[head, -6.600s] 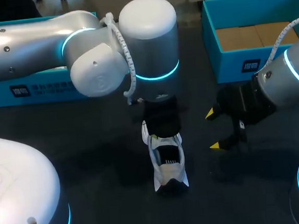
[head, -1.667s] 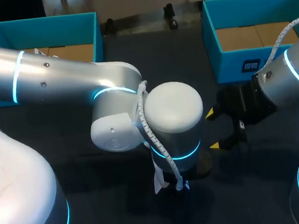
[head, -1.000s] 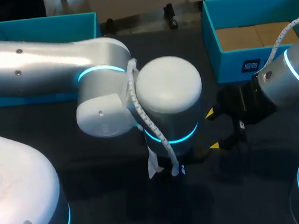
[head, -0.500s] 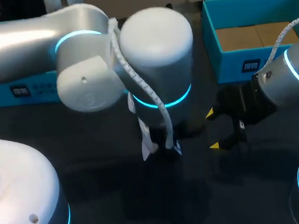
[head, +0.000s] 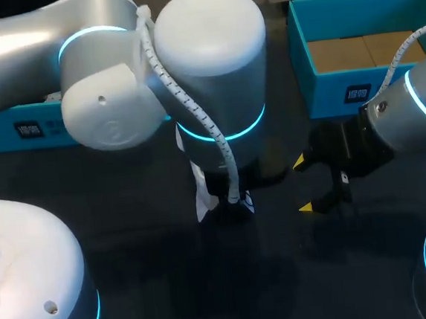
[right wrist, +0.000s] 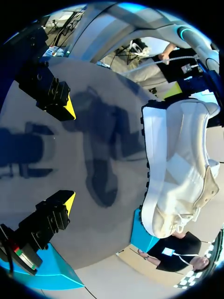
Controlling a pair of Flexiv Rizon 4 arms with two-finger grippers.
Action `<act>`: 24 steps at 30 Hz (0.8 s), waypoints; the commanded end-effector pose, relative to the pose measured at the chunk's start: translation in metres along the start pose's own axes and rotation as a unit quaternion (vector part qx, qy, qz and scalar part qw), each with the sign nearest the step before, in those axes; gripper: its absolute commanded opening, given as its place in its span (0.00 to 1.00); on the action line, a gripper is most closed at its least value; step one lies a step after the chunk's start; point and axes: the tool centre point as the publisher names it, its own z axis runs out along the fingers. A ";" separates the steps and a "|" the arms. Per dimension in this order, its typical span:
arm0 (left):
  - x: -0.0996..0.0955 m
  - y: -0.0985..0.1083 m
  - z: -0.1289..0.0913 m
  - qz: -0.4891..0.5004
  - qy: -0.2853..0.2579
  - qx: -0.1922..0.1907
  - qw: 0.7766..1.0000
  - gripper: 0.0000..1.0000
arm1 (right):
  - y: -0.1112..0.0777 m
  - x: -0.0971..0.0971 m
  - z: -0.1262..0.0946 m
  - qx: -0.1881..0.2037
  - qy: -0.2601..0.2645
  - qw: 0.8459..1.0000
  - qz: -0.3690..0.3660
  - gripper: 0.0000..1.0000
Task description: Take the shoe out of the shoebox, open the shoe tongue, remove and reinsert the insole, then place the shoe into the shoebox
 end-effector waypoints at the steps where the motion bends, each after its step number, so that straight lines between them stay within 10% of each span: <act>1: -0.001 0.002 -0.001 0.000 0.000 0.002 1.000 0.00 | -0.001 0.002 0.000 0.000 -0.002 1.000 -0.001 1.00; 24: -0.058 0.033 -0.030 0.033 0.036 -0.016 0.999 0.00 | -0.001 0.002 0.000 0.000 -0.002 1.000 -0.001 1.00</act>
